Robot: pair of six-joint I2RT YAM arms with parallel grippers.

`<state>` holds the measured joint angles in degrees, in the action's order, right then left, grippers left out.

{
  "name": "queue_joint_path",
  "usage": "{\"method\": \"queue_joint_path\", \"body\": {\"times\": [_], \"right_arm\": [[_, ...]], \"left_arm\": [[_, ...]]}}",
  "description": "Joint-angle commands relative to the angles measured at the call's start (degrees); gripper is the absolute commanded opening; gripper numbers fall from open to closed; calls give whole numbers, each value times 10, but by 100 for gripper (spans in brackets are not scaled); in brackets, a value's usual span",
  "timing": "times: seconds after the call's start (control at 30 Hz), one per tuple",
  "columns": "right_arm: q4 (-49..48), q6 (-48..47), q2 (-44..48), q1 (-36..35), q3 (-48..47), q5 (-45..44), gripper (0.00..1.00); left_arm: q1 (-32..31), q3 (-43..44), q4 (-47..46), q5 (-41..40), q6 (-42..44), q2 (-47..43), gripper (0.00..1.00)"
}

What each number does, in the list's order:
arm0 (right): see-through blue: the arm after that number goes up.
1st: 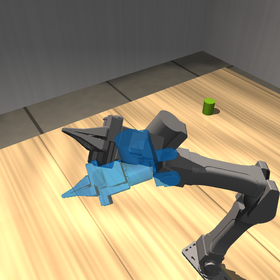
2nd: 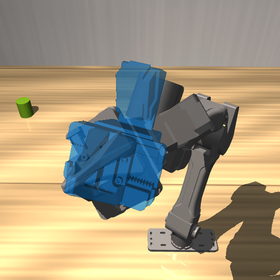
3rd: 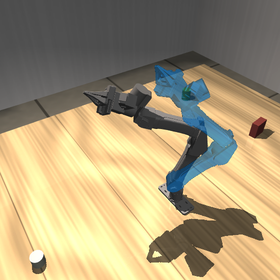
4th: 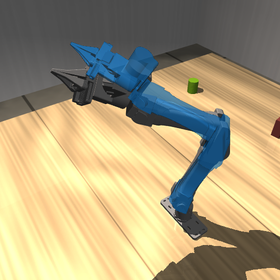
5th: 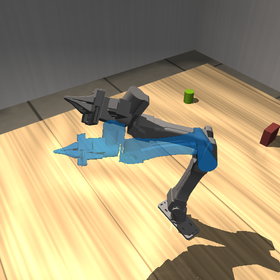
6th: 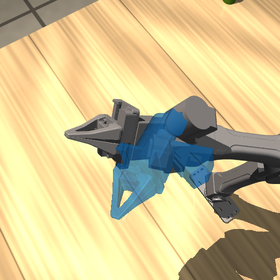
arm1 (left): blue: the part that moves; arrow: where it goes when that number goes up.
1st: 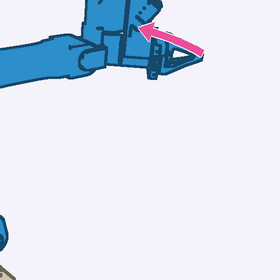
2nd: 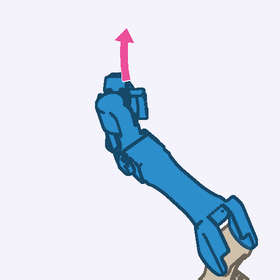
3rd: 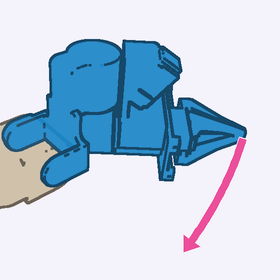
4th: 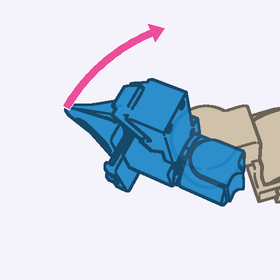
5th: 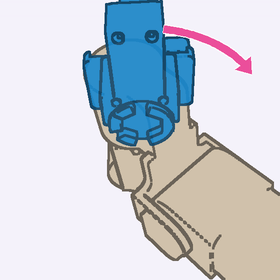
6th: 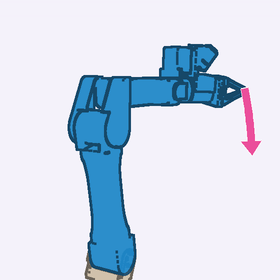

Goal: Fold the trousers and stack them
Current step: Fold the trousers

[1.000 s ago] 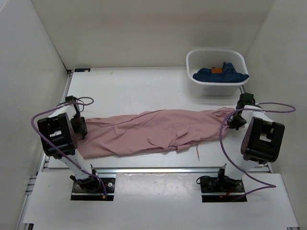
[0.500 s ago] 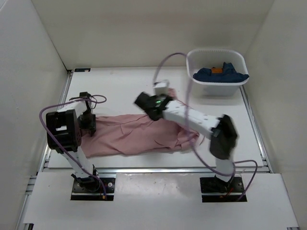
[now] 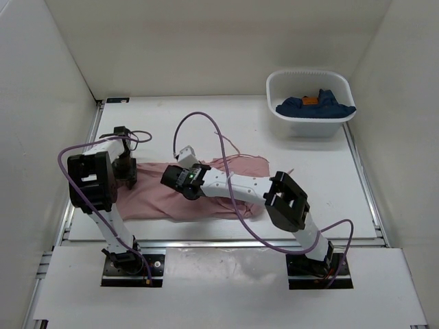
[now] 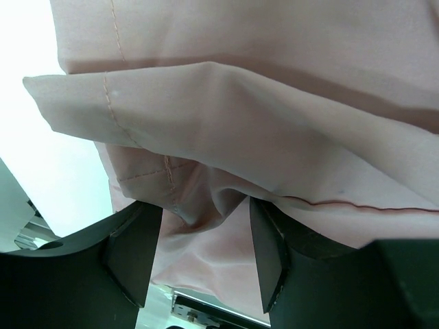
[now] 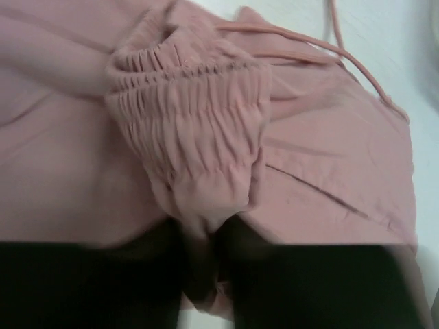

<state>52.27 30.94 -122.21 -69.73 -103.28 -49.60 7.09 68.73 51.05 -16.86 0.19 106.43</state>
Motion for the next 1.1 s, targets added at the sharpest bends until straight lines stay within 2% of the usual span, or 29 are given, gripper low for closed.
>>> {"method": "queue_joint_path", "body": {"times": [0.0,0.1,0.23,0.3,0.33,0.4,0.43,0.53,0.63,0.73,0.8,0.9,1.03,1.07], "right_arm": [[-34,-106,6,-24,-50,92,41],[-34,-191,31,-52,-73,113,82],[-34,-220,110,-56,-124,196,94],[-66,-178,173,-45,-86,196,95],[-73,-158,190,-24,-36,174,95],[-61,-107,214,36,11,162,83],[-41,-37,214,61,26,162,65],[1,39,199,140,94,180,31],[-72,40,201,166,194,185,24],[-141,53,218,173,283,222,5],[-172,67,230,145,348,216,1],[-185,113,240,124,415,183,0],[-161,161,240,124,426,68,0],[-148,176,240,124,417,38,3]], "left_arm": [[-3,18,0,-7,-2,-4,65],[-3,12,0,-7,-2,-11,65],[-3,6,0,-12,-2,-23,66],[2,6,5,-12,-2,-29,66],[2,1,5,-12,-2,-29,67],[2,-4,5,-7,-2,-34,67],[2,-4,5,-7,-2,-39,67],[2,-11,5,-7,-2,-40,67],[2,-11,5,-7,-2,-40,67],[2,-16,5,-7,-2,-40,67],[2,-16,5,-7,-2,-40,67],[2,-16,5,-7,-2,-40,67],[2,-11,5,-7,-2,-40,67],[2,-11,11,-7,-2,-40,67]]}}
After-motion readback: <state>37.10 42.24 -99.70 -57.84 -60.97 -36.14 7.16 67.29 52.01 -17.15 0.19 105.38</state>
